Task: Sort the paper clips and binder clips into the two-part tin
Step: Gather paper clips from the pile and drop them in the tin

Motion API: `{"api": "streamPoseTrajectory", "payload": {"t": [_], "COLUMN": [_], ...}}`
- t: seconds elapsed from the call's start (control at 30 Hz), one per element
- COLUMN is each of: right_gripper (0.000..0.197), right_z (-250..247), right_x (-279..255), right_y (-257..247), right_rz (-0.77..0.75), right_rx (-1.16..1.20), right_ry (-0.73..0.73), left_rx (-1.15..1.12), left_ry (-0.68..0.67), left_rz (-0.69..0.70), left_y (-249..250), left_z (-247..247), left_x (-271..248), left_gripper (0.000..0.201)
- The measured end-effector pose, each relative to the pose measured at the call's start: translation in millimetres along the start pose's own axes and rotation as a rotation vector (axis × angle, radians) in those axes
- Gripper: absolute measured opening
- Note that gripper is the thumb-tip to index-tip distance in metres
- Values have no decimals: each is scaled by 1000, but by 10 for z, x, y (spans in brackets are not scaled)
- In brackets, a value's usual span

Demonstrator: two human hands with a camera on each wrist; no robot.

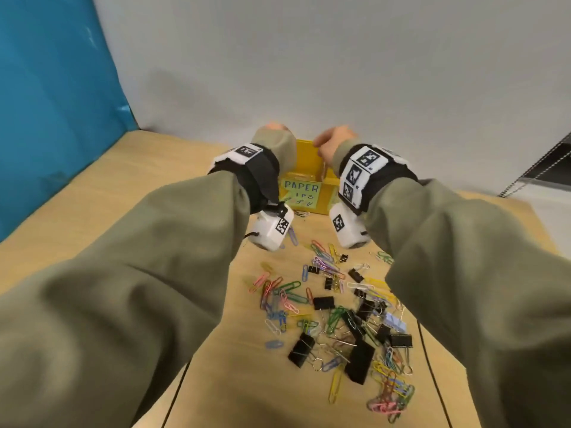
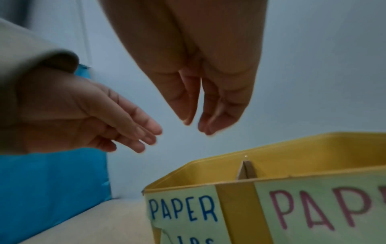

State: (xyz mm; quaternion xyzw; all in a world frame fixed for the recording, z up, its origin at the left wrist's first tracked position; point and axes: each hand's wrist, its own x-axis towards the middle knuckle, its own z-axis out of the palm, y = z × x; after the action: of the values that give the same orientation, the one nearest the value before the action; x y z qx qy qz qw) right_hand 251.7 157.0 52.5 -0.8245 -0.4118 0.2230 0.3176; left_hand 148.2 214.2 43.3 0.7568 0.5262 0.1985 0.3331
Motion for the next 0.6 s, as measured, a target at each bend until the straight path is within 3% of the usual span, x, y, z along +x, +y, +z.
{"api": "streamPoseTrajectory", "payload": {"t": [0.03, 0.1, 0.2, 0.3, 0.5, 0.6], "right_gripper": [26, 31, 29, 38, 40, 42], "right_z": [3, 56, 268, 469, 648, 676], "right_x": [-63, -242, -508, -554, -592, -578], "right_y": [24, 145, 354, 463, 529, 622], "right_rz": [-38, -79, -70, -138, -182, -179], "right_rx": [-9, -10, -352, -766, -950, -1016], "right_ry": [11, -161, -533, -504, -516, -586], "left_rx": [30, 96, 461, 617, 613, 680], "left_ry": [-25, -56, -391, -548, -530, -553], "left_rz": [38, 124, 250, 250, 70, 88], "left_y": [-61, -258, -611, -863, -904, -875], "left_z": [-20, -10, 274, 538, 699, 677], "left_x": [-48, -233, -517, -685, -595, -551], "left_gripper": [27, 23, 33, 52, 60, 60]}}
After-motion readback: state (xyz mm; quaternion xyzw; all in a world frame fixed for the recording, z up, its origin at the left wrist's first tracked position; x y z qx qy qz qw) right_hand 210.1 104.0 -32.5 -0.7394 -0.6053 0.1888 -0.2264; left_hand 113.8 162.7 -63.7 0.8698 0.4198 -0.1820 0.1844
